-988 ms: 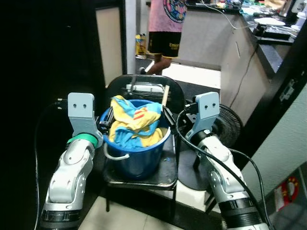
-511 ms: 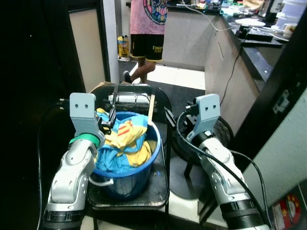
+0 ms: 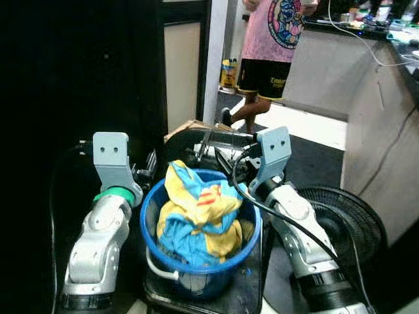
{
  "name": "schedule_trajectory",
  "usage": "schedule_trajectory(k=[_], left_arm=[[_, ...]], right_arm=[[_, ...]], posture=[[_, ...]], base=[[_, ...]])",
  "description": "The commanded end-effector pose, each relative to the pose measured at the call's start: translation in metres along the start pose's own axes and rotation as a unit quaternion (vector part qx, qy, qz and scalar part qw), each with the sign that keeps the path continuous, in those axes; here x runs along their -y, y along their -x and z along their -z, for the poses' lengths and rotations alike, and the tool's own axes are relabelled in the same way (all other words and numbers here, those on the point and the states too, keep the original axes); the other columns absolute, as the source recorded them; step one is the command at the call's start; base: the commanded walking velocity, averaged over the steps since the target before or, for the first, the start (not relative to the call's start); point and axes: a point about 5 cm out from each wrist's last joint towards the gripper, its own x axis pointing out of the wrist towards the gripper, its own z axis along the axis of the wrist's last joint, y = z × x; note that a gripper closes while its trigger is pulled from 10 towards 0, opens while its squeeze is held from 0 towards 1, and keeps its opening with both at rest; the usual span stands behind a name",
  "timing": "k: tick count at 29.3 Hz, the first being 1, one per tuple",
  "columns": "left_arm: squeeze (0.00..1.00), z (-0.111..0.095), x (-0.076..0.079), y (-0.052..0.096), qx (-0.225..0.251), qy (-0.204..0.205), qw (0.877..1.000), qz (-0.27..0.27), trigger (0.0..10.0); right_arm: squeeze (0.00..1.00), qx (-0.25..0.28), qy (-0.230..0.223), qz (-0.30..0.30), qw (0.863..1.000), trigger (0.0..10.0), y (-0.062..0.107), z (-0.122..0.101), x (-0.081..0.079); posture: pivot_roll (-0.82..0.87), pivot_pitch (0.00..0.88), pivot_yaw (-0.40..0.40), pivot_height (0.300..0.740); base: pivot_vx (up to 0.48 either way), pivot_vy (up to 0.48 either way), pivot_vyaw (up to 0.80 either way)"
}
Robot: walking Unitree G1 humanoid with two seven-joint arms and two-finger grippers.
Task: Clothes washing
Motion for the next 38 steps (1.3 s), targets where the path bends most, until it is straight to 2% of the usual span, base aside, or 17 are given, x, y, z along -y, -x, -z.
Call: schedule_trajectory(k=[1,5,9,14,16,17,19,20,22,24,25,30,31,32,33,36,38], left_arm=[[0.0,0.001,-0.001,0.002,0.0,0.005,1.0,0.005,10.0],[0.0,0.002,-0.003,0.002,-0.002,0.001,1.0,0.005,10.0],[0.0,-0.003,-0.001,0.001,0.011,-0.015,0.999,0.028,10.0],[0.0,-0.001,0.003,0.0,0.01,-0.057,0.997,0.058,10.0],[0.0,0.003,0.005,0.0,-0.001,-0.088,0.992,0.088,10.0],[0.0,0.003,0.005,0.0,-0.001,-0.088,0.992,0.088,10.0],[0.0,0.018,0.008,0.002,-0.048,-0.121,0.983,0.133,10.0],[0.0,0.018,0.008,0.002,-0.048,-0.121,0.983,0.133,10.0],[0.0,0.035,0.006,0.005,-0.1,-0.15,0.97,0.162,10.0],[0.0,0.035,0.006,0.005,-0.1,-0.15,0.97,0.162,10.0],[0.0,0.042,0.005,0.006,-0.116,-0.165,0.965,0.17,10.0],[0.0,0.045,0.004,0.004,-0.121,-0.157,0.966,0.169,10.0],[0.0,0.048,0.007,0.003,-0.13,-0.132,0.966,0.178,10.0],[0.0,0.048,0.007,0.003,-0.13,-0.132,0.966,0.178,10.0],[1.0,0.051,0.012,0.003,-0.139,-0.102,0.965,0.197,10.0],[1.0,0.055,0.016,0.003,-0.148,-0.092,0.963,0.206,10.0],[1.0,0.061,0.014,0.003,-0.152,-0.114,0.963,0.193,10.0]], right_arm=[[0.0,-0.001,-0.003,0.003,1.0,10.0,0.0,0.0,0.0],[0.0,-0.003,0.0,0.004,1.0,10.0,0.0,0.001,0.0],[0.0,-0.005,-0.002,0.005,1.0,10.0,0.0,0.002,0.0],[0.0,-0.009,-0.006,0.005,1.0,10.0,0.0,0.004,-0.001],[0.0,-0.019,-0.002,0.004,1.0,10.0,0.001,0.008,0.0],[0.0,-0.019,-0.002,0.004,1.0,10.0,0.001,0.008,0.0],[0.0,-0.046,0.005,0.008,0.999,10.0,0.001,0.019,0.001],[0.0,-0.046,0.005,0.008,0.999,10.0,0.001,0.019,0.001],[0.0,-0.07,0.011,0.011,0.997,10.0,0.001,0.03,0.003],[0.0,-0.07,0.011,0.011,0.997,10.0,0.001,0.03,0.003],[0.0,-0.078,0.012,0.012,0.997,10.0,0.001,0.035,0.004],[0.0,-0.089,0.007,0.009,0.996,10.0,0.001,0.04,0.005],[0.0,-0.098,0.005,0.003,0.995,10.0,0.001,0.046,0.004],[0.0,-0.098,0.005,0.003,0.995,10.0,0.001,0.046,0.004],[0.0,-0.115,0.006,-0.012,0.993,10.0,0.002,0.054,0.002],[0.0,-0.132,0.006,-0.024,0.991,10.0,0.004,0.061,0.0],[0.0,-0.151,0.009,-0.042,0.988,10.0,0.006,0.07,-0.003]], posture=[[0.05,0.016,-0.008,0.74],[0.05,0.016,-0.009,0.74],[0.05,0.018,-0.008,0.74],[0.05,0.02,-0.009,0.74],[0.05,0.02,-0.009,0.74],[0.05,0.02,-0.009,0.74],[0.05,0.02,-0.008,0.74],[0.05,0.02,-0.008,0.74],[0.04,0.02,-0.005,0.74],[0.04,0.02,-0.005,0.74],[0.04,0.019,-0.005,0.74],[0.03,0.021,-0.006,0.74],[0.03,0.026,-0.013,0.74],[0.03,0.026,-0.013,0.74],[0.04,0.032,-0.021,0.74],[0.04,0.038,-0.024,0.74],[0.03,0.048,-0.028,0.74]], base=[[0.0,0.0,0.0],[0.0,0.0,0.0],[0.0,0.0,0.0],[0.0,0.0,0.0],[0.0,0.0,0.0],[0.0,0.0,0.0],[0.0,0.0,0.0],[0.0,0.0,0.0],[0.0,0.0,0.0],[0.0,0.0,0.0],[0.0,0.0,0.0],[0.0,0.0,0.0],[0.0,0.0,0.0],[0.0,0.0,0.0],[0.0,0.0,0.0],[0.0,0.0,0.0],[0.0,0.0,0.0]])
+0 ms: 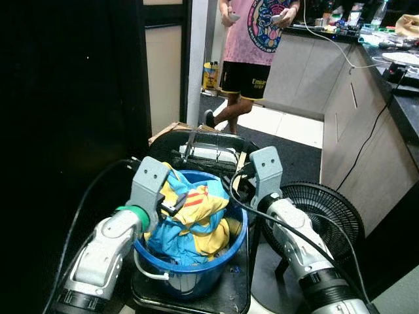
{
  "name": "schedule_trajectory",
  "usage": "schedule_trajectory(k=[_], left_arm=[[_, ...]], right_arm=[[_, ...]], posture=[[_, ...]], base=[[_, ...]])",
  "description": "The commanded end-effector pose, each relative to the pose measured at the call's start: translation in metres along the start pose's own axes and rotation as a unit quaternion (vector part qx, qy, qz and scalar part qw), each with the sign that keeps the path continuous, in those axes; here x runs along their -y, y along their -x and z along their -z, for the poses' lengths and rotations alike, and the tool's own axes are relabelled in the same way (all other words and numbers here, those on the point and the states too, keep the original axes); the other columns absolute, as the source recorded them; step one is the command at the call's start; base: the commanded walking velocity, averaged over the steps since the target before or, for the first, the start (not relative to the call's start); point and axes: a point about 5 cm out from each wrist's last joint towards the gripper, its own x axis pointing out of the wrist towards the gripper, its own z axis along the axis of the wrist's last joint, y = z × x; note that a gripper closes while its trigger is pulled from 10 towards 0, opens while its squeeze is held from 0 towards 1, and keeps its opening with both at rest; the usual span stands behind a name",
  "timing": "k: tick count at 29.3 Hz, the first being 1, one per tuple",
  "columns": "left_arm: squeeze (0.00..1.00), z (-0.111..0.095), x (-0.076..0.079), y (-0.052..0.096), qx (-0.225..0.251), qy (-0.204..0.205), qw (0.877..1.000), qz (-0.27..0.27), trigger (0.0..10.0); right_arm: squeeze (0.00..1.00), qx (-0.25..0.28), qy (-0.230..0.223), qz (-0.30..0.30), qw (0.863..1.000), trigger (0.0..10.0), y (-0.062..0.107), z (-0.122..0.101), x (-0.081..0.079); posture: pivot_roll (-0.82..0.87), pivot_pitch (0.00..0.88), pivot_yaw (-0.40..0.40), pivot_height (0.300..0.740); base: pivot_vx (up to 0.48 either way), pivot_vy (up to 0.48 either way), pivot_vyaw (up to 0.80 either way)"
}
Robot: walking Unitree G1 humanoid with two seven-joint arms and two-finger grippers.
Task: Clothes washing
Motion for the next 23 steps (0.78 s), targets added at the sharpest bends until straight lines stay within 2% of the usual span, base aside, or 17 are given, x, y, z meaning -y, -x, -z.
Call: schedule_trajectory(k=[1,2,3,7,10,11,14,16,22,23], left_arm=[[0.55,0.007,0.0,-0.002,-0.011,-0.01,1.0,-0.015,10.0],[0.55,0.007,0.0,-0.002,-0.011,-0.01,1.0,-0.015,10.0],[0.0,0.007,-0.003,-0.001,-0.006,-0.007,1.0,-0.03,10.0],[0.0,0.005,-0.007,0.0,-0.001,0.008,0.999,-0.047,10.0],[0.0,0.009,-0.005,0.001,-0.015,0.017,0.999,-0.031,10.0],[0.0,0.011,-0.003,0.001,-0.023,0.015,0.999,-0.019,10.0],[0.0,0.012,-0.002,0.001,-0.036,0.008,0.999,-0.001,10.0],[0.0,0.011,-0.004,-0.004,-0.044,-0.008,0.999,0.008,10.0],[0.0,0.009,-0.005,-0.006,-0.042,-0.011,0.999,0.008,10.0],[0.0,0.006,-0.006,-0.01,-0.036,-0.012,0.999,0.005,10.0]], right_arm=[[0.0,-0.021,0.008,-0.01,1.0,10.0,0.001,0.009,0.0],[0.0,-0.021,0.008,-0.01,1.0,10.0,0.001,0.009,0.0],[0.0,-0.022,0.014,-0.011,1.0,10.0,0.001,0.01,0.0],[0.0,-0.02,0.021,-0.014,0.999,10.0,0.0,0.01,-0.001],[0.0,-0.02,0.019,-0.017,0.999,10.0,-0.002,0.009,-0.003],[0.0,-0.023,0.019,-0.02,0.999,10.0,-0.003,0.009,-0.003],[0.0,-0.029,0.022,-0.025,0.999,10.0,-0.005,0.01,-0.005],[0.0,-0.025,0.032,-0.032,0.999,10.0,-0.009,0.008,-0.005],[0.0,-0.017,0.026,-0.032,0.999,10.0,-0.01,0.005,-0.005],[0.0,-0.002,0.007,-0.038,0.999,10.0,-0.011,0.0,-0.005]], posture=[[0.03,0.059,-0.033,0.74],[0.03,0.059,-0.033,0.74],[0.03,0.076,-0.041,0.74],[0.03,0.117,-0.06,0.74],[0.03,0.16,-0.071,0.74],[0.02,0.192,-0.076,0.74],[0.02,0.21,-0.082,0.74],[0.02,0.241,-0.092,0.74],[0.02,0.241,-0.092,0.74],[0.01,0.243,-0.093,0.74]], base=[[0.0,0.0,0.0],[0.0,0.0,0.0],[0.0,0.0,0.0],[0.0,0.0,0.0],[0.0,0.0,0.0],[0.0,0.0,0.0],[0.0,0.0,0.0],[0.0,0.0,0.0],[0.0,0.0,0.0],[0.0,0.0,0.0]])
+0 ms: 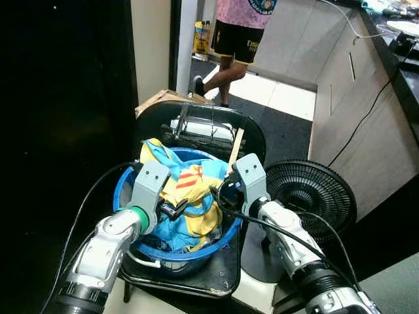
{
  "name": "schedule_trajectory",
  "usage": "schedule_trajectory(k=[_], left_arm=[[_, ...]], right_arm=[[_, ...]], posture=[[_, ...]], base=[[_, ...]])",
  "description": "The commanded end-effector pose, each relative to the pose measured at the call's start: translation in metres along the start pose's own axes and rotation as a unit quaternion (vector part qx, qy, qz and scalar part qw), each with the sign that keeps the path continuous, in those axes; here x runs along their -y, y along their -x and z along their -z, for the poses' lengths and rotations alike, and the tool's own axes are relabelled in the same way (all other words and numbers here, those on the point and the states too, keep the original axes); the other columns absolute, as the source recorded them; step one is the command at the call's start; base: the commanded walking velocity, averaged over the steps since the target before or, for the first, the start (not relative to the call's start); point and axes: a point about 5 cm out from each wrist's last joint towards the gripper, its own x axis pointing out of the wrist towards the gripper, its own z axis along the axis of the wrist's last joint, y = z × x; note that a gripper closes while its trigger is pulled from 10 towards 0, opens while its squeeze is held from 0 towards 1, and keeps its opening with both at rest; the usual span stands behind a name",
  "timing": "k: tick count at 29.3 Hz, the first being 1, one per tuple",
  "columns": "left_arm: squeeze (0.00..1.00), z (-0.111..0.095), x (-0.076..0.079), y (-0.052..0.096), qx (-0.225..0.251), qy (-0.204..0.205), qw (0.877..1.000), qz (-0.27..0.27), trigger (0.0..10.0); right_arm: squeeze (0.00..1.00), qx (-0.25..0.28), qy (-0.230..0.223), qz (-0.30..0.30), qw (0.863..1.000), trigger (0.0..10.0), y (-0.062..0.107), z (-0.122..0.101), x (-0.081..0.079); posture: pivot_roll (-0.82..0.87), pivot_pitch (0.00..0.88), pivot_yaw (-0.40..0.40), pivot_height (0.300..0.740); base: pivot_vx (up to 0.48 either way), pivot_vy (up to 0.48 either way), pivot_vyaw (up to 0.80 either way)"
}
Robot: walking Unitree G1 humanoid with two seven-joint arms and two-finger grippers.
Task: Clothes washing
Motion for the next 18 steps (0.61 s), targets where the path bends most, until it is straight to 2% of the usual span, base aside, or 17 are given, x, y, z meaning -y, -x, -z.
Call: schedule_trajectory(k=[1,4,6,8,9,10,12,14,15,17,18], left_arm=[[0.0,0.003,0.003,-0.003,-0.005,-0.005,1.0,0.006,10.0],[0.0,0.0,0.0,-0.005,0.002,0.001,1.0,-0.005,10.0],[0.0,-0.003,-0.009,-0.006,0.015,0.013,0.999,-0.037,10.0],[0.0,-0.003,-0.009,-0.006,0.015,0.013,0.999,-0.037,10.0],[0.0,-0.005,-0.015,-0.005,0.021,0.018,0.998,-0.053,10.0],[0.0,-0.005,-0.015,-0.005,0.021,0.018,0.998,-0.053,10.0],[0.0,-0.009,-0.026,-0.001,0.028,0.021,0.996,-0.076,10.0],[0.0,-0.009,-0.026,-0.001,0.028,0.021,0.996,-0.076,10.0],[0.0,-0.01,-0.032,0.002,0.027,0.02,0.996,-0.084,10.0],[0.0,-0.01,-0.032,0.002,0.027,0.02,0.996,-0.084,10.0],[0.0,-0.011,-0.038,0.005,0.026,0.019,0.996,-0.088,10.0]], right_arm=[[0.0,0.01,-0.018,-0.003,1.0,10.0,0.001,0.0,0.001],[0.0,0.023,-0.04,-0.024,0.999,10.0,0.001,-0.003,-0.002],[0.0,0.022,-0.075,-0.065,0.995,10.0,-0.004,0.001,-0.018],[0.0,0.022,-0.075,-0.065,0.995,10.0,-0.004,0.001,-0.018],[0.0,0.014,-0.083,-0.072,0.994,10.0,-0.009,0.003,-0.025],[0.0,0.014,-0.083,-0.072,0.994,10.0,-0.009,0.003,-0.025],[0.0,0.0,-0.091,-0.083,0.992,10.0,-0.02,0.003,-0.039],[0.0,0.0,-0.091,-0.083,0.992,10.0,-0.02,0.003,-0.039],[0.02,-0.008,-0.093,-0.095,0.991,10.0,-0.026,0.002,-0.048],[0.02,-0.008,-0.093,-0.095,0.991,10.0,-0.026,0.002,-0.048],[0.7,-0.018,-0.092,-0.111,0.989,10.0,-0.03,0.001,-0.059]], posture=[[0.01,0.243,-0.093,0.74],[0.01,0.238,-0.086,0.74],[0.02,0.228,-0.072,0.74],[0.02,0.228,-0.072,0.74],[0.02,0.228,-0.07,0.74],[0.02,0.228,-0.07,0.74],[0.02,0.228,-0.069,0.74],[0.02,0.228,-0.069,0.74],[0.03,0.23,-0.071,0.74],[0.03,0.23,-0.071,0.74],[0.03,0.236,-0.077,0.74]], base=[[0.0,0.0,0.0],[0.0,0.0,0.0],[0.0,0.0,0.0],[0.0,0.0,0.0],[0.0,0.0,0.0],[0.0,0.0,0.0],[0.0,0.0,0.0],[0.0,0.0,0.0],[0.0,0.0,0.0],[0.0,0.0,0.0],[0.0,0.0,0.0]])
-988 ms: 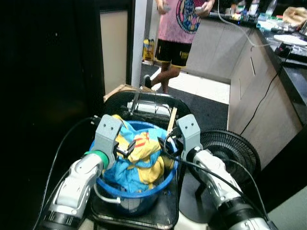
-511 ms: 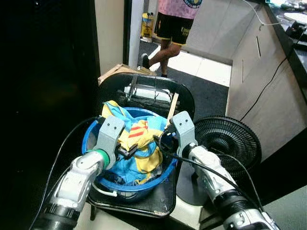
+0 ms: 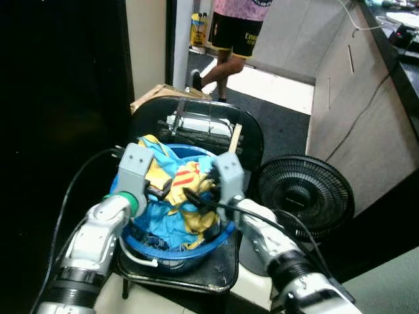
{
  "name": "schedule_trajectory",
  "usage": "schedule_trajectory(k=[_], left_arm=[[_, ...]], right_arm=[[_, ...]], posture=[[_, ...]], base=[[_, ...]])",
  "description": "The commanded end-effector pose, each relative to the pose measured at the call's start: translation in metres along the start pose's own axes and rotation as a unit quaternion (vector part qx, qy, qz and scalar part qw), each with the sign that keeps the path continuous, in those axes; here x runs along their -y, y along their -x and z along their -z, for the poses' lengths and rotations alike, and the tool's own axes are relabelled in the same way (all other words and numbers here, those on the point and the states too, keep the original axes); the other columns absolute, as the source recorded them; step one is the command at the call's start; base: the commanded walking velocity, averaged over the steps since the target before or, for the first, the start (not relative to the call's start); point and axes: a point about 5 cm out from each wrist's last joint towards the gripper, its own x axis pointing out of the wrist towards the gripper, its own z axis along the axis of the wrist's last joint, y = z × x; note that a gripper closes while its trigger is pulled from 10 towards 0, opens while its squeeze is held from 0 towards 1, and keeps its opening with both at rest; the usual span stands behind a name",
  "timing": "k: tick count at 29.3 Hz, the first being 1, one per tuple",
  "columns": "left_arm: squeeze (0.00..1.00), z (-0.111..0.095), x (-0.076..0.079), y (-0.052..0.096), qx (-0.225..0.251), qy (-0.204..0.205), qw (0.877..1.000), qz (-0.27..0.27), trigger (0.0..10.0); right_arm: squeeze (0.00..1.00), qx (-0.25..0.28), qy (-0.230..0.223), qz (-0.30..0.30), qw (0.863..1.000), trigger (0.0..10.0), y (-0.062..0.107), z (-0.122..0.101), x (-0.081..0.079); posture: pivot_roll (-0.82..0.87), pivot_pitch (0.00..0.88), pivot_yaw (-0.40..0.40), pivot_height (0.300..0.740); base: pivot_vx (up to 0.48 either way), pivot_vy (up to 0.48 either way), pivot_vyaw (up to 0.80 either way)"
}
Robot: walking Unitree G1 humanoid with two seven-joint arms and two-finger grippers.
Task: Clothes washing
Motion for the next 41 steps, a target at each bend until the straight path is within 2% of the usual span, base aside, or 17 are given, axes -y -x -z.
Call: schedule_trajectory(k=[1,2,3,6,13,14,18,20,21,22,23,26,28,30,34,38,41], left_arm=[[0.0,0.003,-0.001,0.002,-0.005,0.005,1.0,0.003,10.0],[0.0,0.003,-0.001,0.002,-0.005,0.005,1.0,0.003,10.0],[0.0,0.002,-0.005,0.004,-0.007,0.008,1.0,0.003,10.0],[0.0,0.004,-0.008,0.008,-0.012,0.007,1.0,0.007,10.0],[0.0,0.008,-0.007,0.012,-0.019,0.015,1.0,0.02,10.0],[0.0,0.008,-0.007,0.012,-0.019,0.019,0.999,0.024,10.0],[0.0,0.007,-0.008,0.012,-0.015,0.024,0.999,0.028,10.0],[0.0,0.004,-0.01,0.011,-0.009,0.027,0.999,0.023,10.0],[0.0,0.004,-0.01,0.011,-0.009,0.027,0.999,0.023,10.0],[0.0,0.003,-0.011,0.011,-0.009,0.027,0.999,0.023,10.0],[0.0,0.003,-0.011,0.011,-0.009,0.027,0.999,0.023,10.0],[0.0,0.003,-0.01,0.011,-0.009,0.028,0.999,0.026,10.0],[0.0,0.003,-0.01,0.011,-0.009,0.028,0.999,0.026,10.0],[0.0,0.003,-0.006,0.008,-0.009,0.03,0.999,0.033,10.0],[0.0,0.002,-0.002,0.006,-0.009,0.031,0.999,0.041,10.0],[0.0,0.003,0.002,0.004,-0.011,0.029,0.998,0.048,10.0],[0.0,0.004,0.004,0.005,-0.017,0.026,0.998,0.055,10.0]], right_arm=[[0.7,-0.018,-0.004,-0.002,1.0,10.0,-0.001,0.009,-0.002],[0.7,-0.018,-0.004,-0.002,1.0,10.0,-0.001,0.009,-0.002],[1.0,-0.028,-0.004,-0.014,0.999,10.0,-0.005,0.01,-0.01],[1.0,-0.047,-0.008,-0.026,0.999,10.0,-0.01,0.014,-0.018],[1.0,-0.07,-0.045,-0.007,0.997,10.0,-0.013,0.02,-0.02],[0.0,-0.077,-0.056,0.005,0.995,10.0,-0.013,0.021,-0.018],[0.0,-0.071,-0.054,0.061,0.994,10.0,-0.013,0.017,-0.007],[0.0,-0.015,-0.085,0.124,0.989,10.0,-0.01,0.002,0.01],[0.0,-0.015,-0.085,0.124,0.989,10.0,-0.01,0.002,0.01],[0.0,0.01,-0.104,0.149,0.983,10.0,-0.008,-0.004,0.019],[0.0,0.01,-0.104,0.149,0.983,10.0,-0.008,-0.004,0.019],[0.0,0.042,-0.121,0.181,0.975,10.0,0.001,-0.012,0.038],[0.0,0.042,-0.121,0.181,0.975,10.0,0.001,-0.012,0.038],[0.0,0.045,-0.125,0.196,0.972,10.0,0.009,-0.011,0.052],[0.0,0.024,-0.127,0.182,0.975,10.0,0.011,-0.004,0.053],[0.0,-0.001,-0.129,0.138,0.982,10.0,0.006,0.008,0.038],[0.0,-0.014,-0.154,0.15,0.977,10.0,0.006,0.017,0.034]], posture=[[0.03,0.236,-0.077,0.74],[0.03,0.236,-0.077,0.74],[0.04,0.244,-0.084,0.74],[0.04,0.252,-0.089,0.74],[0.05,0.264,-0.089,0.74],[0.05,0.268,-0.089,0.74],[0.05,0.273,-0.089,0.74],[0.05,0.274,-0.091,0.74],[0.05,0.274,-0.091,0.74],[0.05,0.273,-0.092,0.74],[0.05,0.273,-0.092,0.74],[0.05,0.267,-0.091,0.74],[0.05,0.267,-0.091,0.74],[0.04,0.26,-0.084,0.74],[0.04,0.26,-0.084,0.74],[0.04,0.258,-0.074,0.74],[0.05,0.264,-0.072,0.74]], base=[[0.0,0.0,0.0],[0.0,0.0,0.0],[0.0,0.0,0.0],[0.0,0.0,0.0],[0.0,0.0,0.0],[0.0,0.0,0.0],[0.0,0.0,0.0],[0.0,0.0,0.0],[0.0,0.0,0.0],[0.0,0.0,0.0],[0.0,0.0,0.0],[0.0,0.0,0.0],[0.0,0.0,0.0],[0.0,0.0,0.0],[0.0,0.0,0.0],[0.0,0.0,0.0],[0.0,0.0,0.0]])
